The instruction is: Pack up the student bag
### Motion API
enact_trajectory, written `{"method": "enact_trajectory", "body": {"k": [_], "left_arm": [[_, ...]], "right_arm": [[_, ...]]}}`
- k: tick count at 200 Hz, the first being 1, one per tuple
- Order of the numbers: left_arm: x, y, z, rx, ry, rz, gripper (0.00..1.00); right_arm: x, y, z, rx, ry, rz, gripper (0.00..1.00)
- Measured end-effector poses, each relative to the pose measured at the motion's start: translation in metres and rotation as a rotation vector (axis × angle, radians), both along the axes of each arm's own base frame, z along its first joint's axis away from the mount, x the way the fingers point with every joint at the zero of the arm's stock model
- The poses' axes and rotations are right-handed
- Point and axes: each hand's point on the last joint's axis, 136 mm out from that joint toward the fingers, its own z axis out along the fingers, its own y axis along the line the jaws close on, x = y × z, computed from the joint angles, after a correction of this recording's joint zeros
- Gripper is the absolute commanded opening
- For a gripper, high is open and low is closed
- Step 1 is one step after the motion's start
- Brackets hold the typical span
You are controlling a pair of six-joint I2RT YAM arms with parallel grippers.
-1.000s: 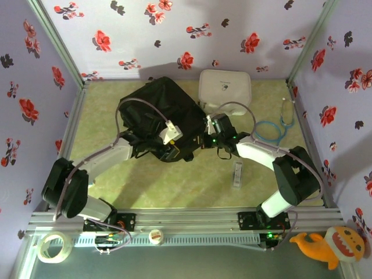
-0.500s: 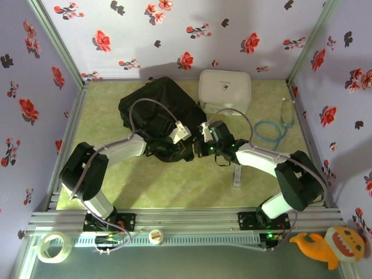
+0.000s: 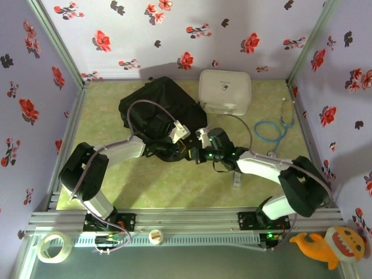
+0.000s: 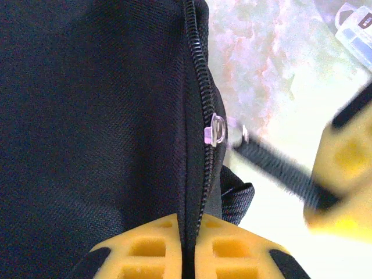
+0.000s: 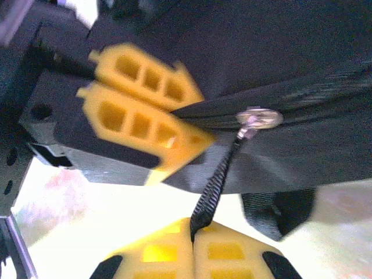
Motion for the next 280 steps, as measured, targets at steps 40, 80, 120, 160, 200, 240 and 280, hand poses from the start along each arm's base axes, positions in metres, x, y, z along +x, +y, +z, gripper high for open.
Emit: {"method": "enact_trajectory", "body": {"k": [40,80,120,160,200,240,280], "left_arm": [[-0.006,0.007,0.012,-0.029,-0.017,-0.001,0.0],[-0.012,0.011,0.02,-0.032,-0.035,-0.025,0.0],[-0.018,0.017,0.024,-0.018,-0.041,-0.037,0.0],[-0.025,0.023,0.023,0.003,-0.022,-0.044,0.0],[-0.041,0.032,0.03,0.016,-0.007,-0.069,0.38],[-0.04,0.024,0.035,-0.007,0.036,-0.034,0.61],[-0.006,-0.023,0.042,-0.069,0.034,0.036,0.63]], "right_arm": [[0.041,-0.051,0.023,0.022,-0.067,-0.213,0.0],[0.063,-0.063,0.026,-0.027,-0.05,-0.303,0.0],[0.083,-0.084,0.022,-0.109,-0.039,-0.413,0.0],[0.088,-0.097,0.015,-0.18,-0.019,-0.465,0.0],[0.103,-0.095,0.015,-0.186,0.01,-0.464,0.0],[0.094,-0.083,0.023,-0.113,0.009,-0.39,0.0],[0.075,-0.074,0.024,-0.052,0.027,-0.316,0.0]]}}
